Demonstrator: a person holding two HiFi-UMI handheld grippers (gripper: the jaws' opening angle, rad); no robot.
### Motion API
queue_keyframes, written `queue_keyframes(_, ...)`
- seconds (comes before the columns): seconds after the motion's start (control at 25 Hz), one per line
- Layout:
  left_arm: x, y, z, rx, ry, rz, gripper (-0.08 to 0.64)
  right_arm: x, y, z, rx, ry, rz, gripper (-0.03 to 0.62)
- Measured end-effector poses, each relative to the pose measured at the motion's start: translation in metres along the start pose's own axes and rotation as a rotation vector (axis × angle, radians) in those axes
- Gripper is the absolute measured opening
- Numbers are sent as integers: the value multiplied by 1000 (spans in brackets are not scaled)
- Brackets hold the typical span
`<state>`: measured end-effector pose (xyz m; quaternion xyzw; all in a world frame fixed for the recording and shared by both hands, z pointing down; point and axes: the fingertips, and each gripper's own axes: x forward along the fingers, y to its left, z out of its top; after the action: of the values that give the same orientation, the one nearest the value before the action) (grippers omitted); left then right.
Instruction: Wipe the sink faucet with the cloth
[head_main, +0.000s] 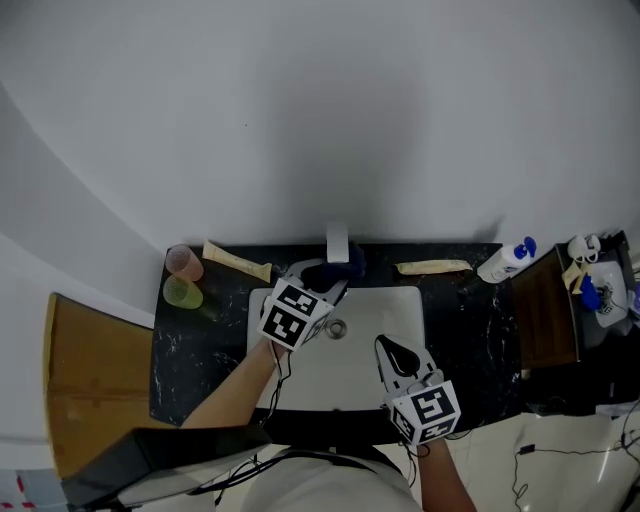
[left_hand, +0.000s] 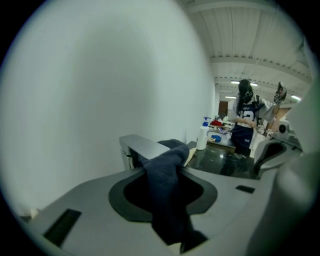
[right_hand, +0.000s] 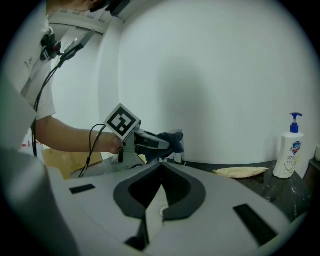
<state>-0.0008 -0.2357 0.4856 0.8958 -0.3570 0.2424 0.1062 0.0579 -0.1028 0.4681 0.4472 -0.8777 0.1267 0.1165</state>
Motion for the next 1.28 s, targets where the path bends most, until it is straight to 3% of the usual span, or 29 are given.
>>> queue_keyframes(0.12, -2, 25, 2, -64, -7, 42, 120, 0, -1, 0, -2, 0, 1, 2)
queue_keyframes(0.28, 3, 48, 7, -77, -18, 81, 120, -2, -2, -3, 6, 8, -1, 2)
queue_keyframes(0.4, 2, 40, 8, -61, -35, 64, 120, -2, 2, -5, 7, 11, 1, 2)
queue_keyframes(0.6, -22, -9, -2, 47, -62, -32, 120, 1, 7, -3, 5, 5, 8, 2)
queue_keyframes(0.72, -32, -24, -1, 48, -89, -61, 120, 0, 6, -3, 5, 6, 5, 2)
queue_keyframes(1.04, 7, 0, -8, 39, -12, -74, 120, -7, 0, -7, 12, 15, -20, 2)
queue_keyframes(1.28, 24, 30, 6, 9, -13, -5, 120, -17, -10, -9, 20, 15, -54, 2)
